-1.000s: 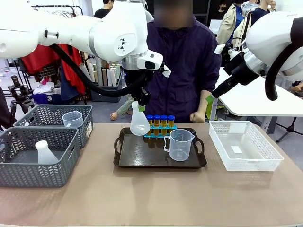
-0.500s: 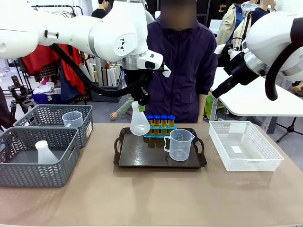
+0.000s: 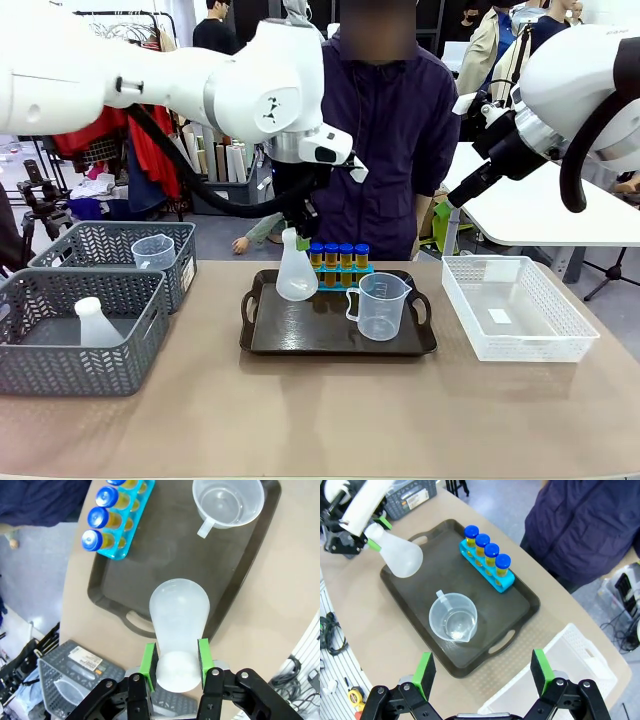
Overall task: Prepare the laboratory tools.
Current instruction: Pick up one Small flask and place it on the Handle tray.
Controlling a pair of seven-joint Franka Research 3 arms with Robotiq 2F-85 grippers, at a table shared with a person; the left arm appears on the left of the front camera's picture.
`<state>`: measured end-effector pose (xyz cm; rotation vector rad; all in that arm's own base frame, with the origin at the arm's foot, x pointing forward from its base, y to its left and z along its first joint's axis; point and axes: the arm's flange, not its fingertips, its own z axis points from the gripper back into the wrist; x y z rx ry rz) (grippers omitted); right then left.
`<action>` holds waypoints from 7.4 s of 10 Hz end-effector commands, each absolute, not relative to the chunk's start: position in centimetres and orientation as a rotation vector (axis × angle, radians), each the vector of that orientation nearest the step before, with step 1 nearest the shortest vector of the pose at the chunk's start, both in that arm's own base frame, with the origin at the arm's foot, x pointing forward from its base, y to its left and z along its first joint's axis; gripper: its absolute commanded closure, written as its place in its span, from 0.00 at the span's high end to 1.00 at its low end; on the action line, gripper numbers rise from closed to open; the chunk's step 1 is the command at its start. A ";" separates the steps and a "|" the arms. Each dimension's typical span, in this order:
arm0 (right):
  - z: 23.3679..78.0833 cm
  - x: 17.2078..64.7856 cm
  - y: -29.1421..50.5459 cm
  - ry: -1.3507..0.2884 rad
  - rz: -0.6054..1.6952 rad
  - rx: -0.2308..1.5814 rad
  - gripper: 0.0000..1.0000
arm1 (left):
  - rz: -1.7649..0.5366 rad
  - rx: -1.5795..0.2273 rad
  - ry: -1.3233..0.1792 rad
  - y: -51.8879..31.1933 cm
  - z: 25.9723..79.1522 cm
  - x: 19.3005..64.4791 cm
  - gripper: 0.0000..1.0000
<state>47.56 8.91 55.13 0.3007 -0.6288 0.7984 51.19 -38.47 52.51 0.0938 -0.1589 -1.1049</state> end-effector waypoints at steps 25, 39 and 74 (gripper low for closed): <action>55.1 47.6 8.8 -0.631 0.796 0.310 1.00 | -1.184 0.095 -0.032 -41.4 43.7 54.9 1.00; 55.1 47.6 8.8 -0.631 0.796 0.310 1.00 | -1.170 0.093 -0.045 -41.8 44.8 55.0 1.00; 55.1 47.6 8.8 -0.631 0.796 0.310 1.00 | -1.415 -0.408 -0.482 -17.5 60.8 52.9 1.00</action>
